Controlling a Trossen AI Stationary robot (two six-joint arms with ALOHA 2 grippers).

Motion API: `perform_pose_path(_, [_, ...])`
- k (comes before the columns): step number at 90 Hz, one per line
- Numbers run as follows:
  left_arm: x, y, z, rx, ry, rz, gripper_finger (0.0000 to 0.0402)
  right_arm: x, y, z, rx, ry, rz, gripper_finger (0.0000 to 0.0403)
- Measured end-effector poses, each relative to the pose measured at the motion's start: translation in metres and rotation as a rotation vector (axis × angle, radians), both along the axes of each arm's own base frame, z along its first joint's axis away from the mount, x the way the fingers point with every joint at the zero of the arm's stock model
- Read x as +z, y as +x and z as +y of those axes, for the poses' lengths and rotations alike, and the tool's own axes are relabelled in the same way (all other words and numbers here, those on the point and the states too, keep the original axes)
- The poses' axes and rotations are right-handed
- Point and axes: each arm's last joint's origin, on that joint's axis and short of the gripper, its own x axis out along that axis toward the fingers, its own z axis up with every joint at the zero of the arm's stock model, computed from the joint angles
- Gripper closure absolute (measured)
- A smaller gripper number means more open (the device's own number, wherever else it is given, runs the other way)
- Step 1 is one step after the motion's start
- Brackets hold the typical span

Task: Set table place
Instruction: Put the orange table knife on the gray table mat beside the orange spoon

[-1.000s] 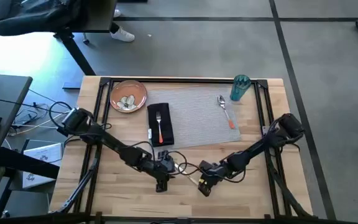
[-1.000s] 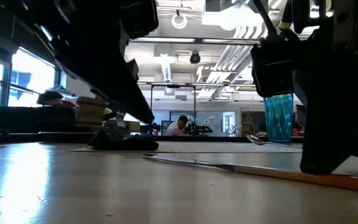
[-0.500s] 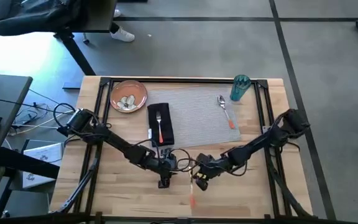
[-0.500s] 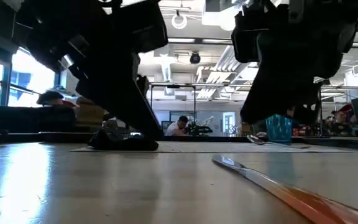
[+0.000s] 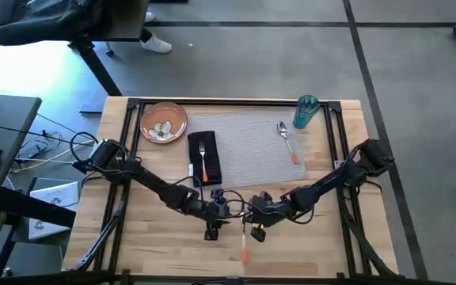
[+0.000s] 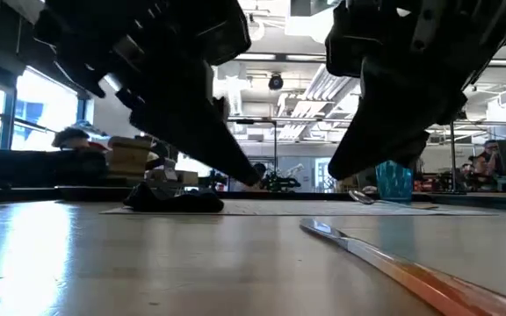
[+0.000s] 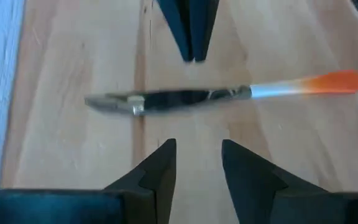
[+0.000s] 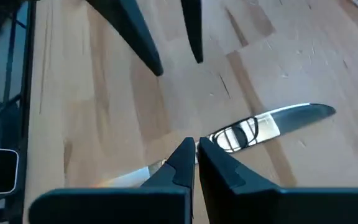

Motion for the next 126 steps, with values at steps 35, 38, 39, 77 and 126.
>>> perform_pose_path(35, [0.001, 0.0, 0.0, 0.132, -0.187, 0.036, 0.0291, -0.004, -0.002, -0.006, -0.263, 0.189, 0.097, 0.0311])
perform_pose_path(38, [0.001, 0.001, 0.002, 0.122, -0.172, 0.032, 0.0291, -0.004, -0.003, -0.007, -0.275, 0.199, 0.101, 0.0303])
perform_pose_path(39, [0.001, 0.001, 0.003, 0.12, -0.166, 0.031, 0.0291, -0.004, -0.003, -0.007, -0.278, 0.201, 0.104, 0.03])
perform_pose_path(77, [-0.006, 0.016, 0.032, 0.078, 0.004, -0.008, 0.0291, -0.005, -0.002, -0.01, -0.47, 0.382, 0.139, 0.0279])
perform_pose_path(126, [-0.052, 0.03, 0.026, 0.011, 0.035, -0.063, 0.0291, -0.03, 0.004, -0.009, -0.536, 0.359, 0.147, 0.0279])
